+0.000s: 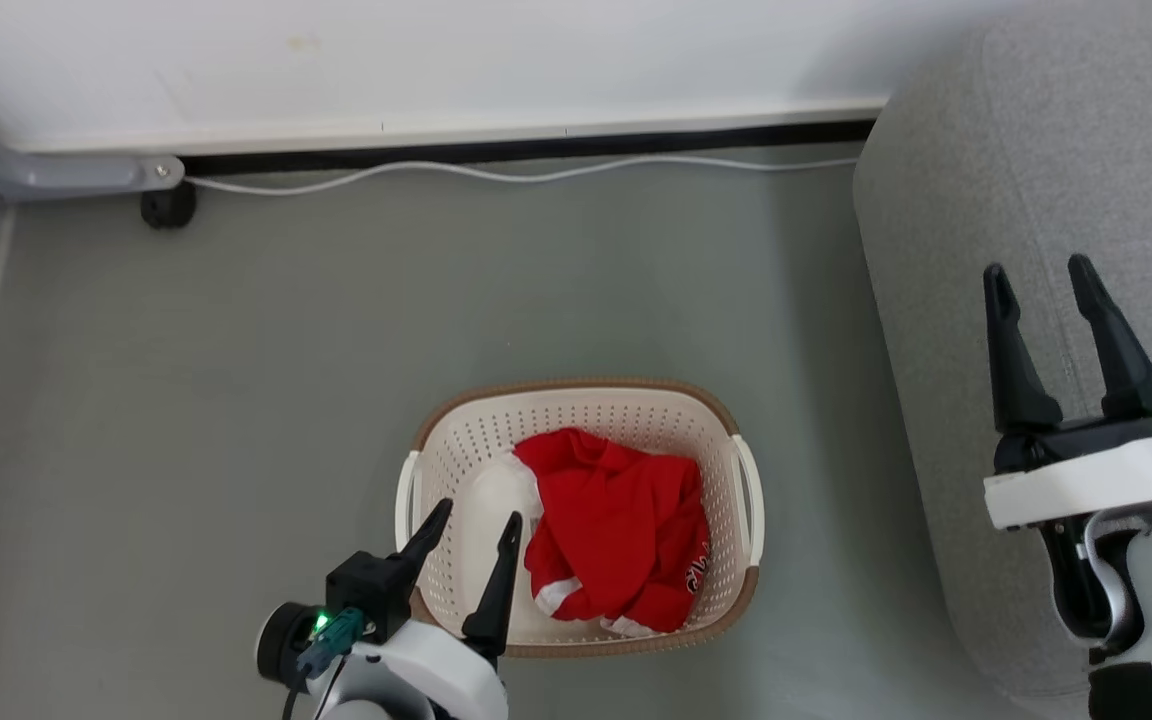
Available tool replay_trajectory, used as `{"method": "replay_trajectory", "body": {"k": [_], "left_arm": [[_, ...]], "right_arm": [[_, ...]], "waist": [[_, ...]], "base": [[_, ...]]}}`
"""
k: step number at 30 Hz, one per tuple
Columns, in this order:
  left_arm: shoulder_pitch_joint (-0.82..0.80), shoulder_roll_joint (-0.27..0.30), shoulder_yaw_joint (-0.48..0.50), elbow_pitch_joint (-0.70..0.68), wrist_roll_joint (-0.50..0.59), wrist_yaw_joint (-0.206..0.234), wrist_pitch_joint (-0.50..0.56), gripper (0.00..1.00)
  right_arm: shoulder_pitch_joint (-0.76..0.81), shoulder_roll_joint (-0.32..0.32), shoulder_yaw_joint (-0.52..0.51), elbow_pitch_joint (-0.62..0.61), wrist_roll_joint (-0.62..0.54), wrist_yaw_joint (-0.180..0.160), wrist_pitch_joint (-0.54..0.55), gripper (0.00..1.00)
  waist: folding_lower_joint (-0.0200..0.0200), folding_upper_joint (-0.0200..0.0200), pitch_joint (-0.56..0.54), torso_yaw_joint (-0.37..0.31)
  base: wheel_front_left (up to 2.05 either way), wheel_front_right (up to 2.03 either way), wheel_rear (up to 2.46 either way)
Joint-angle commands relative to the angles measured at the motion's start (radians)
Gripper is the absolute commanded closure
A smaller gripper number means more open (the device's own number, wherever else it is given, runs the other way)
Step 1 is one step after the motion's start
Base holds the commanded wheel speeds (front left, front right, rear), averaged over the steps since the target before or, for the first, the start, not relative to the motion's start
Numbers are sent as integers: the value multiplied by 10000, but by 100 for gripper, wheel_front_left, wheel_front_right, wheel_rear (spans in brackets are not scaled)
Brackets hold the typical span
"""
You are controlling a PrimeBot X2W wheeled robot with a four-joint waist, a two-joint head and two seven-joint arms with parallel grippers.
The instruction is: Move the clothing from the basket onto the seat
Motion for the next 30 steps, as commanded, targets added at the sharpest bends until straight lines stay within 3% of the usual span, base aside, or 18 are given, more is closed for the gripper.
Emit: {"method": "replay_trajectory", "body": {"k": [1, 9, 17, 30], "left_arm": [[-534, 49, 55, -20, -99, 70, -105, 0], [-2332, 49, -1612, 1742, -950, 237, -105, 0], [-4340, 49, -2977, 3804, -2545, 493, -105, 0], [-6739, 49, -4389, 5827, -4858, 1333, 800, 0]], "right_arm": [[-323, -190, 216, -341, 116, 29, -59, 0], [-1514, -544, 617, -844, 431, 29, -59, 0], [-2650, -629, 1000, -1388, 667, 29, -59, 0], [-3116, -446, 914, -1569, 934, 29, -59, 0]], "waist": [[1, 0, 778, -63], [1, 0, 2629, -301], [1, 0, 4380, -745], [1, 0, 5900, -1417]], "base": [[0, 0, 0], [0, 0, 0], [0, 0, 0], [0, 0, 0]]}}
